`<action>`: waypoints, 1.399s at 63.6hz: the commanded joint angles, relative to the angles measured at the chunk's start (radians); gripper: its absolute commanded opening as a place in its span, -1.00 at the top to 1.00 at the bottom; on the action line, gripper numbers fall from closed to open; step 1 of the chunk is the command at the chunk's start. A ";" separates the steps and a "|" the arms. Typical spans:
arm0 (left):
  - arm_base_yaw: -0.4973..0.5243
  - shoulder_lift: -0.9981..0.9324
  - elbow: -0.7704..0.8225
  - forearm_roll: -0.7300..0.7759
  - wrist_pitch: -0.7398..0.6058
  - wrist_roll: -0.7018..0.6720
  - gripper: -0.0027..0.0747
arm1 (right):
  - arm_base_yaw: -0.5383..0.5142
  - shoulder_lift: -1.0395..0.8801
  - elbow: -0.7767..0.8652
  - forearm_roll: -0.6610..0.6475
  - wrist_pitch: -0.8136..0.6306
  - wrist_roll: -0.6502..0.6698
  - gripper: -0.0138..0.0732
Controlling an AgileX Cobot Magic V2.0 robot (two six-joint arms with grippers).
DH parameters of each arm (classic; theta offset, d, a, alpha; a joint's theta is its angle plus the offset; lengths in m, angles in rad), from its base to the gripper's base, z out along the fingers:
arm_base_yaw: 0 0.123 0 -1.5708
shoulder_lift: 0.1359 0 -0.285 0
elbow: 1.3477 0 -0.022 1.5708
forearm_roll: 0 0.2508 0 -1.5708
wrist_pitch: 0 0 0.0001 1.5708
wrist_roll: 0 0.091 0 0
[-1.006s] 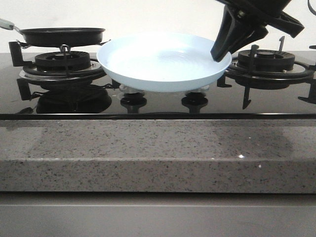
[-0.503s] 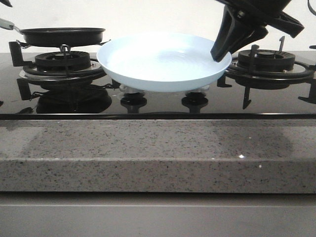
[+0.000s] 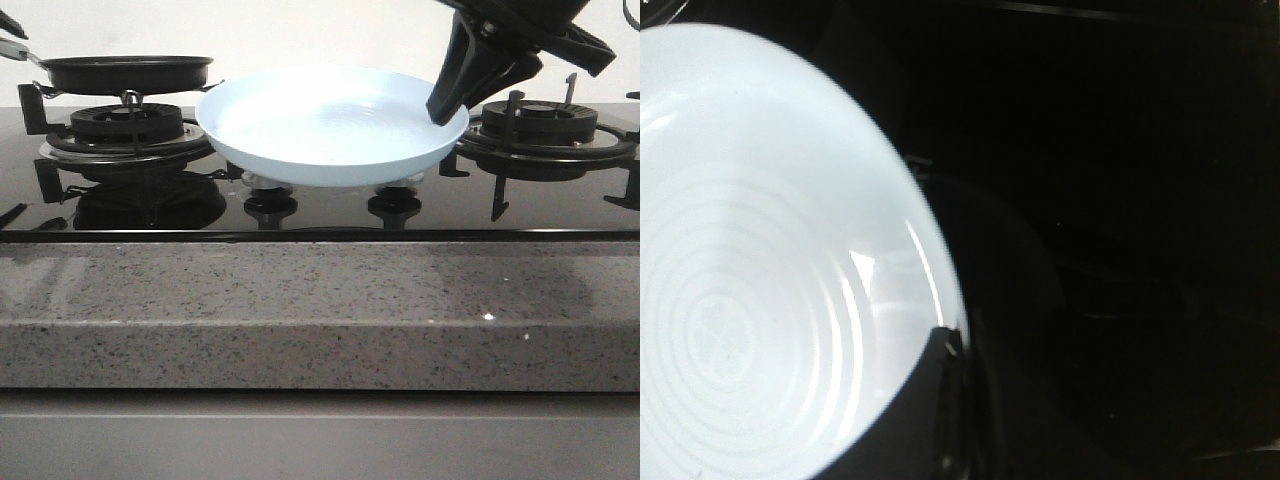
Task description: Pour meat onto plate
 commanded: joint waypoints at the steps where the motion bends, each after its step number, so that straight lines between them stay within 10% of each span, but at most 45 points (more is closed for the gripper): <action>1: -0.002 -0.054 -0.033 -0.064 -0.013 0.001 0.11 | -0.002 -0.050 -0.028 0.037 -0.045 -0.007 0.75; 54: -0.002 -0.054 -0.033 -0.122 0.015 0.001 0.94 | -0.002 -0.050 -0.028 0.037 -0.045 -0.007 0.75; 89: 0.062 -0.054 -0.033 -0.265 0.142 0.002 0.96 | -0.002 -0.050 -0.028 0.037 -0.044 -0.007 0.75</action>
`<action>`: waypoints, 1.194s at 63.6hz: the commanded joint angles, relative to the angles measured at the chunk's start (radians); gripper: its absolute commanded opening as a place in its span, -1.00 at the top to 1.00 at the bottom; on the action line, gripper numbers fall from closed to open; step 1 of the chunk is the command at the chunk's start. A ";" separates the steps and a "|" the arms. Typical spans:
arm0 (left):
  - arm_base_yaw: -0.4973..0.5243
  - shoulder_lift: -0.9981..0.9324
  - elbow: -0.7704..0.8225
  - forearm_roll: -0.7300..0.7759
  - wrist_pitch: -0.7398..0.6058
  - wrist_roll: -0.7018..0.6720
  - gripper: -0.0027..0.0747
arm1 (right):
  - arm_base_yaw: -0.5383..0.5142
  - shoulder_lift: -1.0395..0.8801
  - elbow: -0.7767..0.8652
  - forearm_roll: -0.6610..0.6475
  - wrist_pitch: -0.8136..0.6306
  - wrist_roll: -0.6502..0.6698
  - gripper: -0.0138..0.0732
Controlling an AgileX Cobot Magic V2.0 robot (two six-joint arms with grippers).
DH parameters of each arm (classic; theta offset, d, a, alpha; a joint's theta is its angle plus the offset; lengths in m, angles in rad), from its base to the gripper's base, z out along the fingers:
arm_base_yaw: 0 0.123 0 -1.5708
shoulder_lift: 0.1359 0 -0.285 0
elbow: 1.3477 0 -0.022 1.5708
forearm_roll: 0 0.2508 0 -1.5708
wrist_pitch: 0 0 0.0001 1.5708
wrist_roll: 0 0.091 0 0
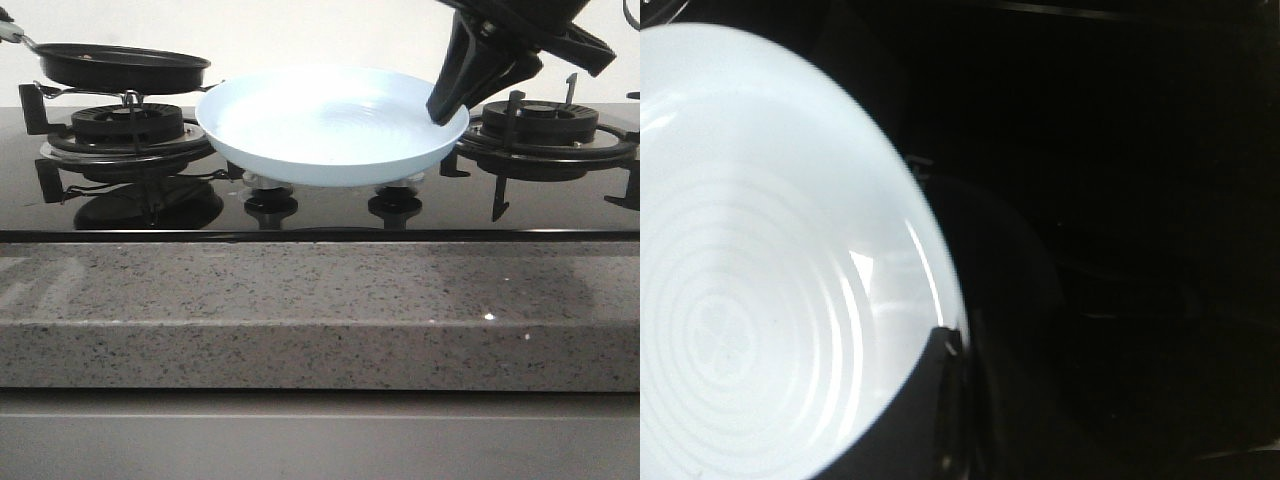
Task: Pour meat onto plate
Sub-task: 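Lift the black pan with the left gripper over the held plate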
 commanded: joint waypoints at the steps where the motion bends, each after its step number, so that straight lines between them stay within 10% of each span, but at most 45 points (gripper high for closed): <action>1: 0.016 -0.054 -0.031 -0.115 0.044 0.000 0.96 | -0.002 -0.050 -0.028 0.037 -0.044 -0.007 0.75; 32: 0.026 -0.063 -0.031 -0.343 0.181 0.058 0.96 | -0.002 -0.050 -0.028 0.037 -0.044 -0.007 0.75; 76: -0.280 -0.275 -0.029 -0.089 0.008 0.148 0.96 | -0.002 -0.050 -0.028 0.037 -0.044 -0.007 0.75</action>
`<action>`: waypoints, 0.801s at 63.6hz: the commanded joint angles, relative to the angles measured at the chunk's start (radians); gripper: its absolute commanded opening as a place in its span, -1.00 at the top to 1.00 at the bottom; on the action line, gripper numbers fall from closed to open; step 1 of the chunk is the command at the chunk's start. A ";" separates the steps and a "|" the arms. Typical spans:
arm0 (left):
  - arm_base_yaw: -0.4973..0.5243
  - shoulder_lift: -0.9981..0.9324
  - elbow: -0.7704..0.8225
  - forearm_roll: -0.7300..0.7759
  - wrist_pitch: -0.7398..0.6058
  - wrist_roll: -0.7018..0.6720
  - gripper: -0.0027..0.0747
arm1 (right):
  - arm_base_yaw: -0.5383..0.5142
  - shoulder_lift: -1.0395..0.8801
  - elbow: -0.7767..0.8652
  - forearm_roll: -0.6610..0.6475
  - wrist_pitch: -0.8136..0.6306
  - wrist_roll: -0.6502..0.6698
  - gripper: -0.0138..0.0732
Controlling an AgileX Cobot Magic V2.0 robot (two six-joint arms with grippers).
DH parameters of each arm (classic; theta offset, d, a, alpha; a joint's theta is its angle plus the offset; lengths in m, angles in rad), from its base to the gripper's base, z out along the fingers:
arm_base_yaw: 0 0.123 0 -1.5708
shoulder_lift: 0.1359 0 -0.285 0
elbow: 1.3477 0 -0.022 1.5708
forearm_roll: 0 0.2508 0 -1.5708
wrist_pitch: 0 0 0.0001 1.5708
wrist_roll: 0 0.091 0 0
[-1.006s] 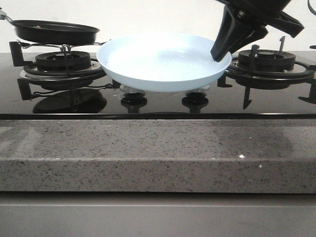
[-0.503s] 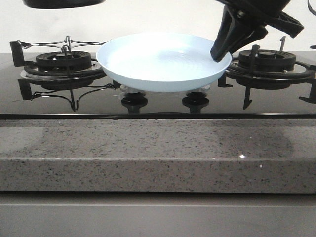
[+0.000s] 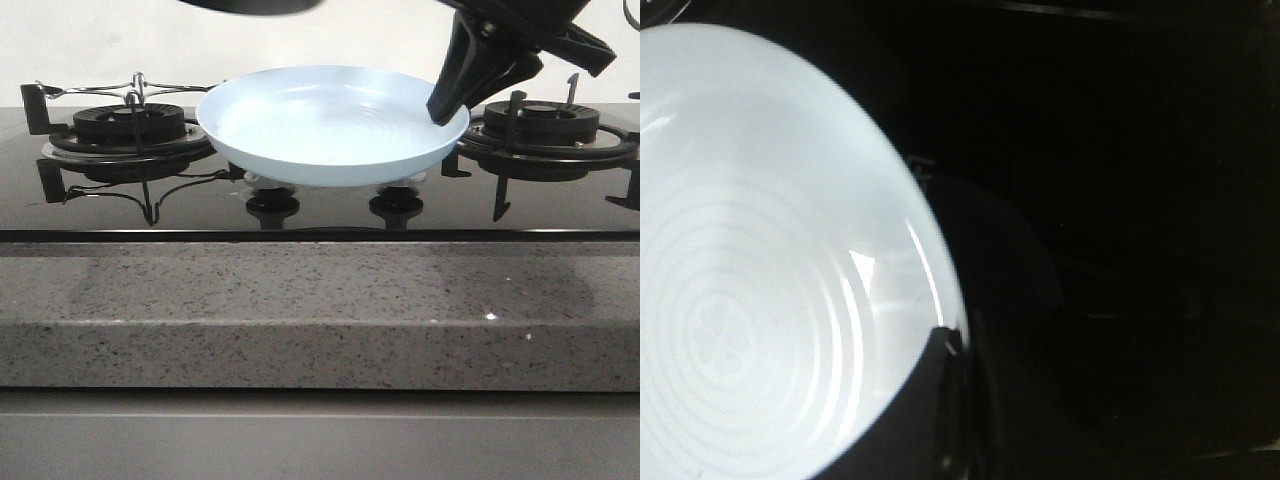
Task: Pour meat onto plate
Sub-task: 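Lift the black pan with the left gripper over the held plate, then tilt the pan with the left gripper, tipping meat onto the plate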
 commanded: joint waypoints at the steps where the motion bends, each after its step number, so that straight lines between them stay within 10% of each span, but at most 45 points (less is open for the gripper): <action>1: -0.038 -0.080 -0.029 -0.060 -0.053 0.001 0.96 | -0.002 -0.050 -0.028 0.037 -0.044 -0.007 0.75; 51: -0.206 -0.200 -0.029 0.077 -0.193 0.307 0.96 | -0.002 -0.050 -0.028 0.037 -0.044 -0.007 0.75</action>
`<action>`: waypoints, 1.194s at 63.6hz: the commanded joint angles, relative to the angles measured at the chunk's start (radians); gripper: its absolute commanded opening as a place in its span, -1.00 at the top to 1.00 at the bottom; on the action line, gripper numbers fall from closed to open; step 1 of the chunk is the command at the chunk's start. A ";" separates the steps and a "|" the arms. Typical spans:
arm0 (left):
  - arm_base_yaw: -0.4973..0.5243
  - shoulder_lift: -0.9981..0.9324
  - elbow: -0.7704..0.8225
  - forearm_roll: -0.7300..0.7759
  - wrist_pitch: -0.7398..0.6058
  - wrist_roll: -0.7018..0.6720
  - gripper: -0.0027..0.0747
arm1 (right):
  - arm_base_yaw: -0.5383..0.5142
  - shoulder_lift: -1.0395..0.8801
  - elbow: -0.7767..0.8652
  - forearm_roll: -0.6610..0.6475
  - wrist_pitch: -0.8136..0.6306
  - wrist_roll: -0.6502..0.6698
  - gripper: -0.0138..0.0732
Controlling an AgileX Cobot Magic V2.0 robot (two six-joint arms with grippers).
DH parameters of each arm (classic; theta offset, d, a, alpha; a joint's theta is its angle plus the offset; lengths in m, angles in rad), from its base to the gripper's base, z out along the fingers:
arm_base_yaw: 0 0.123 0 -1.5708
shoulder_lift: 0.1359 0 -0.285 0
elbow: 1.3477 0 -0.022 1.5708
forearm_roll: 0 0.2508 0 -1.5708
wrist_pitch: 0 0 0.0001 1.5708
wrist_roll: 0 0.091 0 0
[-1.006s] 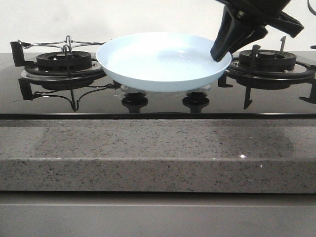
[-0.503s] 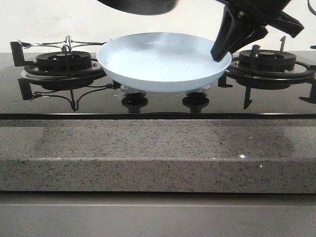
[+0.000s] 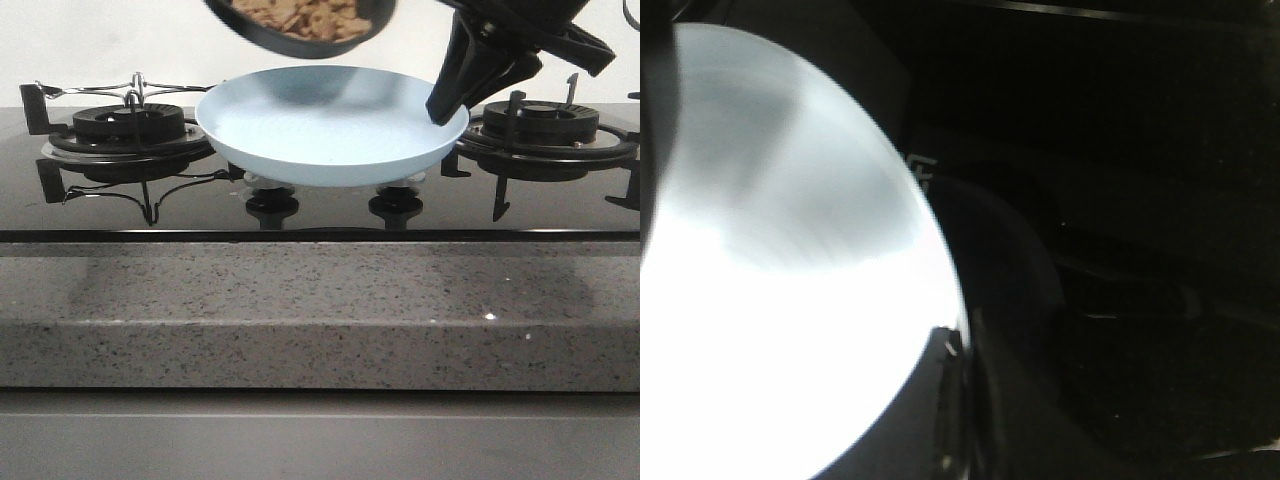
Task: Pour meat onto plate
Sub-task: 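Tilt the pan with the left gripper, tipping meat onto the plate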
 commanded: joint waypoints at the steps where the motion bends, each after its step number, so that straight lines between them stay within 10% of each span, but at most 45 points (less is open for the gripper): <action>1: -0.005 -0.068 -0.029 -0.074 -0.031 0.040 0.96 | -0.002 -0.050 -0.028 0.037 -0.044 -0.007 0.75; 76: -0.329 -0.191 -0.029 0.408 -0.284 0.129 0.96 | -0.002 -0.050 -0.028 0.037 -0.044 -0.007 0.75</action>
